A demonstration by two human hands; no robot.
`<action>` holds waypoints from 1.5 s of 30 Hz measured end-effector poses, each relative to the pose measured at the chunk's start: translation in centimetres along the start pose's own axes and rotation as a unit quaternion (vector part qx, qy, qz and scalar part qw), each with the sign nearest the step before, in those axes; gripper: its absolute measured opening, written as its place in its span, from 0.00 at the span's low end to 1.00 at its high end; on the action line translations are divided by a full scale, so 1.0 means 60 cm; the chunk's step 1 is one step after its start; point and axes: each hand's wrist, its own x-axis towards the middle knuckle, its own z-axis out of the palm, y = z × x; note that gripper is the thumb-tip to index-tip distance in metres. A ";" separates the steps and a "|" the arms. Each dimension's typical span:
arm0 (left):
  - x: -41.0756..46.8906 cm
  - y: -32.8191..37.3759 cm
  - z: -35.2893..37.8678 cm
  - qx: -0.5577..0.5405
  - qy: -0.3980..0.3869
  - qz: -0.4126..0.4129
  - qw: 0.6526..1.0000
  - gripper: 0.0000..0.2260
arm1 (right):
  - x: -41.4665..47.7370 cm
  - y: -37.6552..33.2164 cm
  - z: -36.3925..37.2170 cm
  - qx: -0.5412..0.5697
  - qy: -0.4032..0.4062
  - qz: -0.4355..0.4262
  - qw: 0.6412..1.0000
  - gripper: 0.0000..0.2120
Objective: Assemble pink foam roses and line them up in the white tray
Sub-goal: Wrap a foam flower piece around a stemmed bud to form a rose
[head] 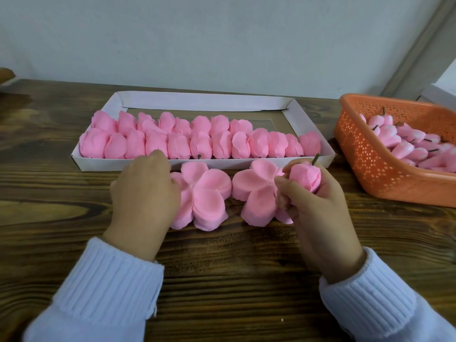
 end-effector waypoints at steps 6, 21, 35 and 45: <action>0.003 -0.003 0.003 0.001 -0.006 -0.009 1.000 0.06 | 0.000 0.001 0.000 -0.006 0.001 -0.002 1.000 0.03; 0.002 -0.001 0.012 -0.163 0.044 0.030 0.985 0.05 | -0.002 -0.004 -0.002 -0.017 0.003 0.004 1.000 0.03; 0.010 0.007 0.017 -0.527 -0.074 -0.107 0.840 0.13 | -0.004 -0.009 -0.001 -0.020 0.007 0.014 1.000 0.09; 0.007 0.022 0.020 -0.636 -0.092 -0.177 0.746 0.10 | -0.007 -0.009 -0.001 -0.019 0.003 0.015 1.000 0.10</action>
